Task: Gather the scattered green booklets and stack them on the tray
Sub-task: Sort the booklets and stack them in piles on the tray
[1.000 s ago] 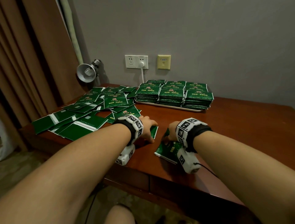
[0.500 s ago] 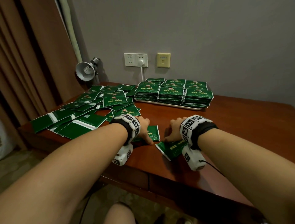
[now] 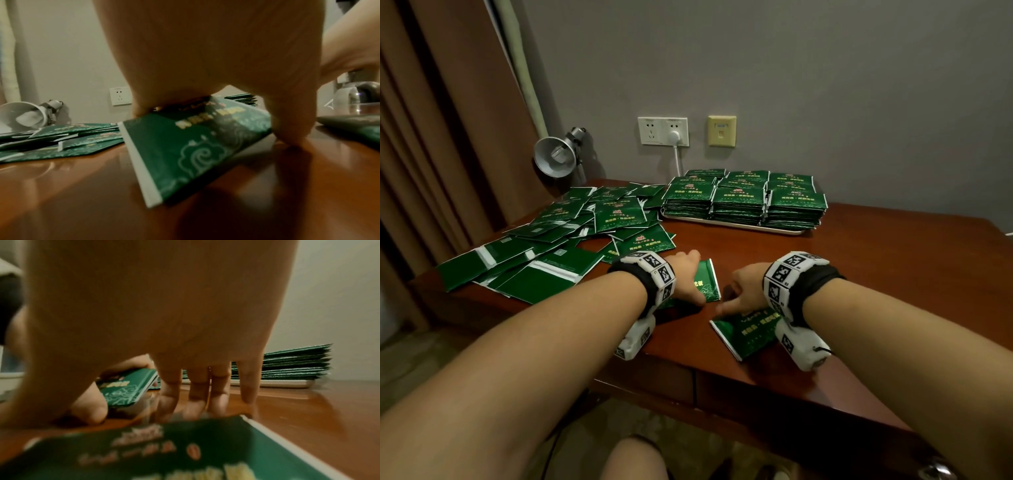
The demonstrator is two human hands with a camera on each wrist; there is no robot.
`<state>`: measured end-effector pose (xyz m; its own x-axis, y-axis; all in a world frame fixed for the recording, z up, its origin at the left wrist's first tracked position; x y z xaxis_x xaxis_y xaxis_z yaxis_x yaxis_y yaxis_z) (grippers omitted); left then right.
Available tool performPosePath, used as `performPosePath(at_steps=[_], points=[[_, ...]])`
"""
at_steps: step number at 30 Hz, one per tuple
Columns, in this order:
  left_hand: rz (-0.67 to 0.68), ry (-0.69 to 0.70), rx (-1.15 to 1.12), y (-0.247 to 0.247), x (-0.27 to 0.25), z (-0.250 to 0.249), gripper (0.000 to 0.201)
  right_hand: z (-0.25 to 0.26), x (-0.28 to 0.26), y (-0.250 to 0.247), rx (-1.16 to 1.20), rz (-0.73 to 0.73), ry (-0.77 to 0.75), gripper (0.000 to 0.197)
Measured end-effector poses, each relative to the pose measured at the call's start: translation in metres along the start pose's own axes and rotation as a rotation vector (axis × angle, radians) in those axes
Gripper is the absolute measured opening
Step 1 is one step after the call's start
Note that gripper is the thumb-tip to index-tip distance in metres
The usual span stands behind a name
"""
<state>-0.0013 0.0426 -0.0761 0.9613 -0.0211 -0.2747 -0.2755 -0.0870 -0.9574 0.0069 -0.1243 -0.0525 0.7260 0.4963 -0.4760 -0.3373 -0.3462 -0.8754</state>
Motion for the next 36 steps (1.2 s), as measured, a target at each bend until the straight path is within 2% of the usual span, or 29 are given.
performPosePath(at_steps=[3,5,9,11,13,15,17,19,24,28,30,32,34,36], points=[[0.015,-0.001,-0.018,0.001,-0.002,0.0,0.093,-0.004,-0.006,-0.006,0.046,0.096,-0.008,0.08],[0.014,0.005,-0.036,-0.001,-0.004,0.001,0.104,-0.005,-0.009,-0.008,-0.055,0.149,-0.007,0.08],[-0.037,0.03,-0.024,-0.01,-0.007,0.0,0.101,-0.006,-0.006,-0.002,-0.161,0.133,-0.018,0.078],[-0.056,0.028,-0.022,-0.013,-0.008,0.0,0.096,-0.006,-0.006,-0.002,-0.129,0.093,-0.03,0.067],[-0.073,0.031,-0.016,-0.015,-0.009,0.0,0.092,-0.007,-0.008,-0.004,-0.084,0.014,-0.027,0.048],[-0.087,0.045,-0.017,-0.017,-0.01,-0.001,0.097,-0.01,-0.009,-0.005,-0.045,-0.094,0.011,0.033],[-0.104,0.072,-0.017,-0.018,-0.01,-0.003,0.104,-0.015,-0.01,-0.006,-0.047,-0.199,0.068,0.029],[-0.126,0.087,-0.009,-0.018,-0.011,-0.005,0.105,-0.019,-0.013,-0.006,-0.026,-0.239,0.108,0.031],[-0.127,0.084,-0.002,-0.015,-0.011,-0.011,0.081,-0.016,-0.019,0.003,0.053,-0.345,0.084,0.04],[-0.132,0.081,0.014,-0.015,-0.011,-0.015,0.076,-0.015,-0.017,0.011,0.153,-0.375,0.122,0.038],[-0.124,0.079,0.016,-0.018,-0.011,-0.015,0.079,-0.02,-0.015,0.01,0.18,-0.369,0.123,0.061],[-0.123,0.069,0.015,-0.022,-0.011,-0.014,0.08,-0.025,-0.015,0.008,0.089,-0.334,0.12,0.089],[-0.131,0.064,0.01,-0.027,-0.01,-0.013,0.086,-0.03,-0.016,0.006,-0.006,-0.321,0.118,0.092],[-0.142,0.061,0.028,-0.033,-0.009,-0.014,0.091,-0.035,-0.017,0.002,-0.018,-0.355,0.114,0.082]])
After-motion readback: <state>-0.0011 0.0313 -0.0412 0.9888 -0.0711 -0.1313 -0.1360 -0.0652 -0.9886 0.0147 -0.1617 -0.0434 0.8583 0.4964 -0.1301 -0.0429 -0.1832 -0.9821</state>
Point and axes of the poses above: each hand's wrist, its own x-axis towards the middle knuckle, its own y-axis out of the palm, z = x × y, the point moved 1 cm from there along x, towards the middle knuckle, and after that the axes turned 4 degrees about z, right-handed, at the moved point
